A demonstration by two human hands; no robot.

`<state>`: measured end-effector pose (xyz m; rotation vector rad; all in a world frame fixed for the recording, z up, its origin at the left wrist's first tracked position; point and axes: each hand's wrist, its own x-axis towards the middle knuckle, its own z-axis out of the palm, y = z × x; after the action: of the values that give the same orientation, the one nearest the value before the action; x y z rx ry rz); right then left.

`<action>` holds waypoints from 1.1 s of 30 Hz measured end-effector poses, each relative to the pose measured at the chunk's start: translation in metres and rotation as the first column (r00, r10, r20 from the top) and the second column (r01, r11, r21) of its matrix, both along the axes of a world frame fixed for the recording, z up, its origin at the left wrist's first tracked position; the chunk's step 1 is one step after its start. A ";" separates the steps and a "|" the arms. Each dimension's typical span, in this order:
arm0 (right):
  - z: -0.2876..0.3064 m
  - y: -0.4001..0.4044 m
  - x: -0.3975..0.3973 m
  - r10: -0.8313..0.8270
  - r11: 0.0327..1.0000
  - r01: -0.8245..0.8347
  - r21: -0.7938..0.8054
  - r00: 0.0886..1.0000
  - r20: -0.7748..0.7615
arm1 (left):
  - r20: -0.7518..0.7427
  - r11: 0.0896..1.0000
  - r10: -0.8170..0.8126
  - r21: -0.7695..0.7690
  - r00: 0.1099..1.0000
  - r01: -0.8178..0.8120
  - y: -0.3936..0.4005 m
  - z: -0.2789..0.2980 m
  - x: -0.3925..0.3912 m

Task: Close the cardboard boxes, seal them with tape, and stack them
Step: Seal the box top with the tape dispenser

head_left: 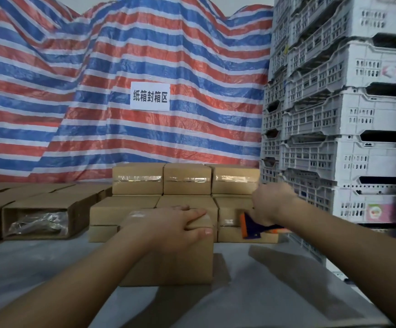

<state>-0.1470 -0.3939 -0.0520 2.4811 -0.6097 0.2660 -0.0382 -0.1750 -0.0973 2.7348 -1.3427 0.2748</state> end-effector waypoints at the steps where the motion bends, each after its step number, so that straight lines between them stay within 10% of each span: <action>1: -0.011 -0.002 -0.001 0.017 1.000 -0.018 0.025 0.998 0.060 | 0.004 1.000 -0.003 -0.001 1.000 0.003 0.000 0.000 0.001; 12: -0.092 -0.004 -0.017 -0.010 0.959 -0.068 0.277 0.962 0.272 | 0.032 1.000 -0.018 -0.011 0.999 0.018 -0.001 -0.003 0.000; 18: -0.076 0.003 -0.019 -0.041 0.969 -0.009 0.247 0.979 0.199 | 0.050 1.000 -0.019 -0.001 0.999 0.019 -0.001 -0.001 -0.002; 22: -0.038 0.017 -0.008 0.055 0.930 -0.205 0.304 0.898 0.438 | 0.062 0.999 -0.031 -0.009 0.998 0.031 -0.001 0.000 -0.003; 26: -0.011 0.042 0.005 0.091 0.476 -0.617 0.627 0.743 0.663 | 0.073 1.000 -0.029 -0.006 0.997 0.029 -0.001 -0.001 0.000; 33: -0.022 0.078 0.044 -0.086 -0.090 -0.669 0.738 0.744 0.663 | 0.081 0.999 -0.019 -0.037 0.997 0.022 -0.003 -0.006 0.003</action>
<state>-0.1032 -0.3162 -0.0735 4.1581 -0.3569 1.1399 -0.0354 -0.1782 -0.1034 2.7039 -1.3695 0.4086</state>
